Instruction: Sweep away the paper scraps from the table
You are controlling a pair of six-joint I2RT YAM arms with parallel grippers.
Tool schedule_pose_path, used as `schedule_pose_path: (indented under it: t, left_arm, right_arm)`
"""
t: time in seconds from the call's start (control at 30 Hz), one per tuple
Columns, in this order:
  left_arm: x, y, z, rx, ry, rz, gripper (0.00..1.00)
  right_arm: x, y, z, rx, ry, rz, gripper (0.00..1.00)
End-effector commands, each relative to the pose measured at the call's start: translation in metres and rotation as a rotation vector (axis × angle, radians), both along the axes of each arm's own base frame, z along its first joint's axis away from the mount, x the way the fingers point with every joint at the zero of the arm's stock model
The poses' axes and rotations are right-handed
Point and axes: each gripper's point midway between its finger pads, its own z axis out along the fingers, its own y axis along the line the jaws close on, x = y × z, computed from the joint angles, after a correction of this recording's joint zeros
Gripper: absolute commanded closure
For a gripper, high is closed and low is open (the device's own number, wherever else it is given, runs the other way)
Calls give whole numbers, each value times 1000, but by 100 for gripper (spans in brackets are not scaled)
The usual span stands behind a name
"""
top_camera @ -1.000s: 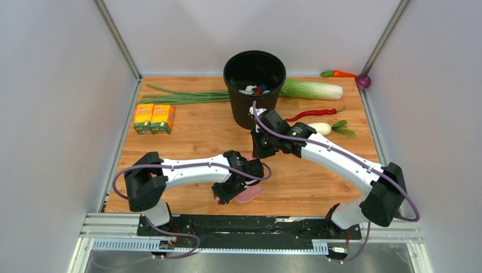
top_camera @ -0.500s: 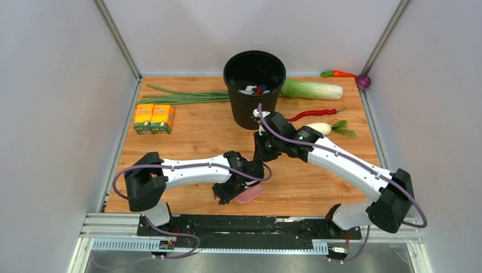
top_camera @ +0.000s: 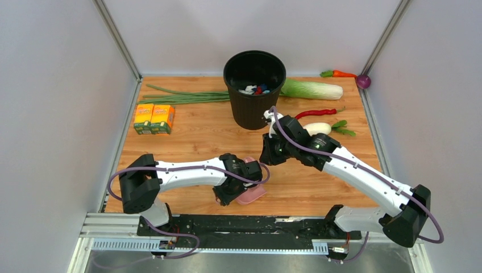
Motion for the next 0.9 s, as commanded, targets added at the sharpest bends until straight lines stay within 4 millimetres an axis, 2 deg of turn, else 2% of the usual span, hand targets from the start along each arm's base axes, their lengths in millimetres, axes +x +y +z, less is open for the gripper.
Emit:
schedule_pose_path:
  t: [0.0,0.3,0.6,0.87]
  left_arm:
    - [6,-9,0,-73,-41,47,100]
    - [8,-13,9,-121,-70,87,100]
    - [14,-19,31,-152,-101,98,100]
    - [23,-31,56,-179,-137,102,100]
  right_arm:
    - [0,-3,29,72,-42,-40,100]
    - [15,-49,38,-18,-107,-239,100]
    - [12,-86,42,-2,-112,-464,100]
    - [0,-114,40,16,-105,-593,100]
